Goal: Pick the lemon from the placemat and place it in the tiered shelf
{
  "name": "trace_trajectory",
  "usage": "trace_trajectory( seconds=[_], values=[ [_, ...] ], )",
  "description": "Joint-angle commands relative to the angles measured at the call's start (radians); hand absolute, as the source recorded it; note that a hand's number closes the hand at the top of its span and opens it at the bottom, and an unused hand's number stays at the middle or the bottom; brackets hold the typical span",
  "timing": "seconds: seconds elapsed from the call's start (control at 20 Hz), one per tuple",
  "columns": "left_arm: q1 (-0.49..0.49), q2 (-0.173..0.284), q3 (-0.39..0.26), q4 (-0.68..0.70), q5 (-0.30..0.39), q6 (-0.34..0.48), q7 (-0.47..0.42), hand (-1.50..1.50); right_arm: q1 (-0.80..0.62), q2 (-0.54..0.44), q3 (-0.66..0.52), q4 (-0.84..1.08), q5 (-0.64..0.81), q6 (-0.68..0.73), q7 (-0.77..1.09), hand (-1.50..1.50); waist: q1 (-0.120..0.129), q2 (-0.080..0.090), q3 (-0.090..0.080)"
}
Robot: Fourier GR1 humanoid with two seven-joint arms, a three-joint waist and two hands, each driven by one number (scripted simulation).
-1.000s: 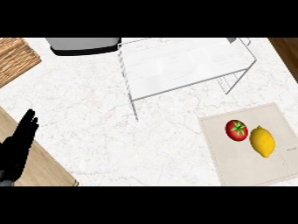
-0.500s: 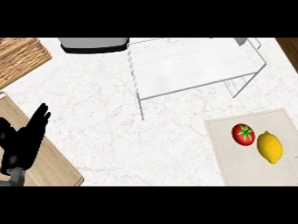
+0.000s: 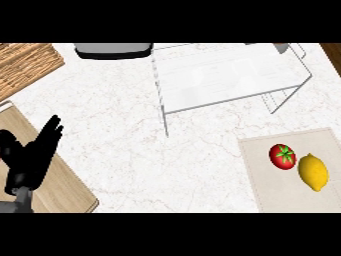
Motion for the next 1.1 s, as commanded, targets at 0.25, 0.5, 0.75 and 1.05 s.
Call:
trace_trajectory(
  seconds=[0.25,0.5,0.75,1.05],
  values=[
    [-0.028,-0.040,-0.037,0.047,-0.023,-0.016,0.054,0.00,-0.120,-0.085,0.094,-0.227,0.111,-0.224,0.512,-1.50,0.044,0.017,-0.007],
    [-0.070,-0.070,-0.038,0.063,-0.026,-0.018,0.062,0.00,-0.242,-0.156,0.211,-0.211,0.215,-0.271,0.730,-1.50,0.057,0.020,-0.006],
    [-0.023,-0.083,-0.030,0.073,-0.034,-0.049,0.010,0.00,-0.365,-0.149,0.334,-0.138,0.242,-0.209,0.820,-1.50,0.059,0.018,-0.005],
    [-0.017,-0.067,0.002,0.047,-0.032,-0.050,0.057,0.00,-0.441,-0.072,0.511,-0.152,0.409,-0.213,0.929,-1.50,0.044,0.013,-0.005]
  ],
)
